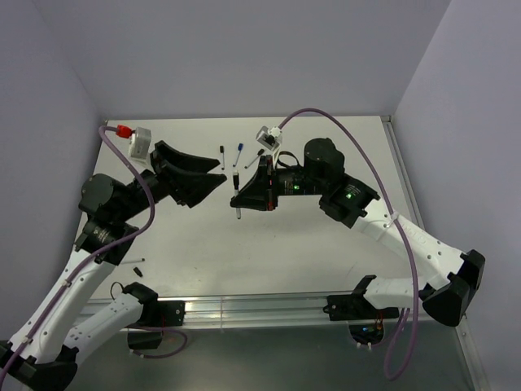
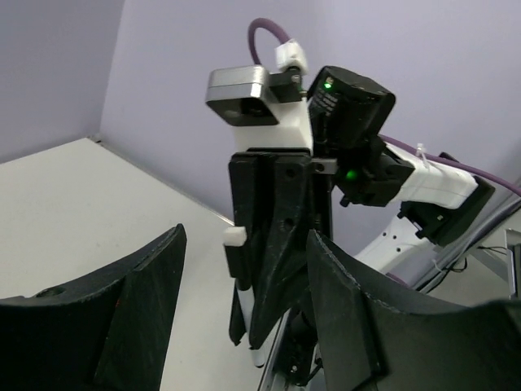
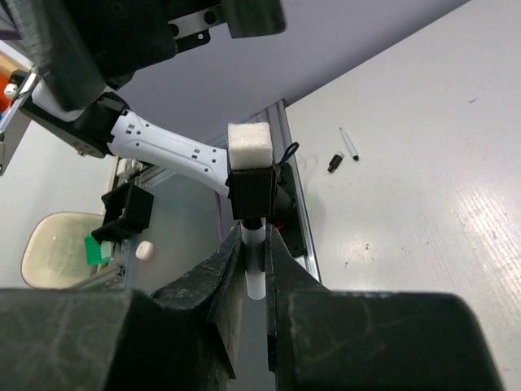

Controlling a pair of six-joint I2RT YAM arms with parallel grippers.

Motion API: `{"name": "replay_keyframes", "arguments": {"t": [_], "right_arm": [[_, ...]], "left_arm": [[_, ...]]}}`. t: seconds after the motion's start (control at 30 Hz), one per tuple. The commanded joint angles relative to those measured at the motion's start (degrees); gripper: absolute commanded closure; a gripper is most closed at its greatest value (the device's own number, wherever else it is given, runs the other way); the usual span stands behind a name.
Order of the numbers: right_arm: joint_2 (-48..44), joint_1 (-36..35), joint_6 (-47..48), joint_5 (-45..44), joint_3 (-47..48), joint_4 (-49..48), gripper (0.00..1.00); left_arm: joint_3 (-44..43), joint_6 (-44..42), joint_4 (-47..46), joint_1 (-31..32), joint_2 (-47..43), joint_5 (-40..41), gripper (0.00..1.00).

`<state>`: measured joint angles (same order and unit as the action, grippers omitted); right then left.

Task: Insert the pens into the pen caps
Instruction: Press the pen cap onto the pen.

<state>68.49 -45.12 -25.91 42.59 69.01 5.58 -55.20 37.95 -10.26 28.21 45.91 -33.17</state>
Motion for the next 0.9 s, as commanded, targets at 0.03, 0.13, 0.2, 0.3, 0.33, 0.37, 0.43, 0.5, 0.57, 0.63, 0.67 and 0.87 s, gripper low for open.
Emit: {"name": "replay_keyframes", "arguments": {"t": [0.03,0.13,0.2,0.3,0.33,0.37,0.43,0.5,0.57,0.63,0.67,0.87], "right_arm": [[0.24,-0.05,-0.02,-0.66,2.53,-1.81,1.00],[0.33,-0.05,-0.02,-0.40,2.71,-1.72,1.00],[0.42,-0.05,-0.02,-0.14,2.88,-1.80,1.00],[0.33,-0.05,-0.02,-0.40,2.71,-1.72,1.00],[0.33,-0.14,-0.02,-0.31,2.79,-1.72,1.00],[0.42,-0.14,-0.02,-0.14,2.79,-1.72,1.00],[0.77,-0.05,0.07,-0.05,3.06,-1.54,1.00],[0.86,-0.05,0.16,-0.05,3.23,-1.46,1.00],[0.86,-0.14,0.16,-0.05,3.23,-1.63,1.00],[0.94,-0.05,0.25,-0.05,3.32,-1.54,1.00],[1.03,-0.05,0.25,0.12,3.41,-1.54,1.00],[1.21,-0.14,0.16,0.48,3.41,-1.63,1.00]], "left_arm": [[-0.43,1.77,-4.33,-0.43,1.55,-6.12,0.35],[-0.87,1.60,-4.24,-0.43,2.69,-7.17,0.34],[-1.23,1.25,-3.45,-0.43,3.66,-7.09,0.35],[-1.23,1.07,-3.71,-0.35,4.19,-6.65,0.34],[-1.40,1.16,-3.80,-0.35,4.45,-6.65,0.34],[-1.40,1.16,-4.06,-0.43,4.71,-6.82,0.34],[-1.58,1.94,-5.29,-0.43,5.33,-7.96,0.34],[-1.84,2.47,-5.82,-0.43,6.47,-8.93,0.35],[-2.02,2.91,-6.34,-0.43,7.26,-10.42,0.35],[-2.02,3.44,-6.70,-0.35,7.70,-11.65,0.37],[-2.10,3.53,-6.88,-0.35,8.05,-11.92,0.37],[-2.02,4.58,-8.37,-0.35,8.67,-13.32,0.42]]}}
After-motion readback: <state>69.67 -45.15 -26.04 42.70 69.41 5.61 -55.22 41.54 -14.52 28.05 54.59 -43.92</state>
